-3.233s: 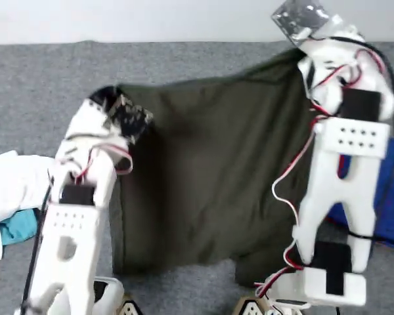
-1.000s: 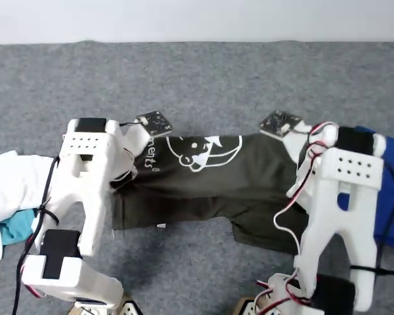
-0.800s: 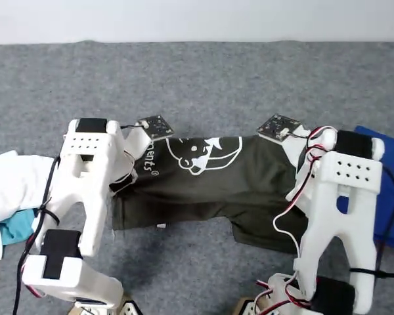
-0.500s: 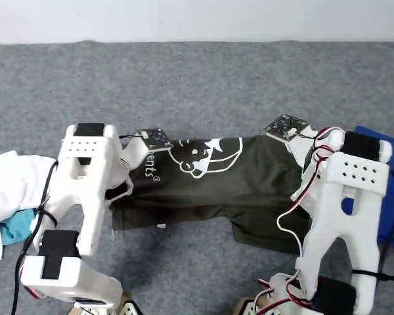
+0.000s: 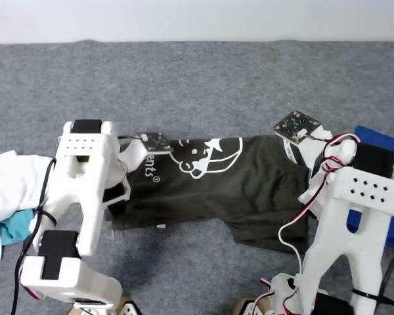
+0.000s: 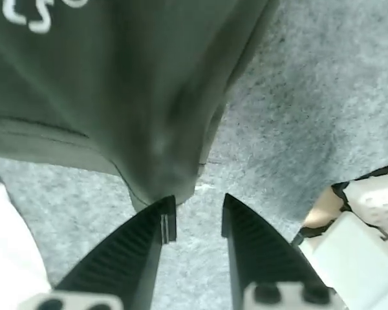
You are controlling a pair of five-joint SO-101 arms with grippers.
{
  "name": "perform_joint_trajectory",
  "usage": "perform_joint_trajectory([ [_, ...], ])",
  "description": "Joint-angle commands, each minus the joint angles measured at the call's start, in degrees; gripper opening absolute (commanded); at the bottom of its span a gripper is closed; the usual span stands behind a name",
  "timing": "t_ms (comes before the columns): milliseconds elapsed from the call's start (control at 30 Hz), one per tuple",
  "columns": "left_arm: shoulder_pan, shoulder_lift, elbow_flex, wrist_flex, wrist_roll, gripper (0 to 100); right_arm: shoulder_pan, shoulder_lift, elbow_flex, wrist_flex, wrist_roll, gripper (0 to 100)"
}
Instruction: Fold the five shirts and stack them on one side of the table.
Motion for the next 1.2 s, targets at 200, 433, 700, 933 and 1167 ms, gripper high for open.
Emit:
perform_joint_trajectory([
  [200,-0.62,-14.24,-2.51,2.20,-0.53,15,0.75,-1.71,-0.44,-5.85,-1.67,19.4],
  [433,-0.70,-20.92,-2.07,-5.98,7.91,17,-1.36,0.40,0.35,-15.16,-10.37,13.5],
  [700,-0.53,-20.84,7.34,-27.52,28.48,9,-10.15,13.49,0.00,-26.51,-20.31,2.6],
  [933,-0.18,-20.75,19.56,-43.43,32.35,1,-12.70,24.22,-0.09,-44.88,-21.36,0.9],
  [1167,-1.67,-20.75,27.12,-52.75,32.26,1,-11.12,31.96,-0.09,-52.18,-21.27,0.9],
])
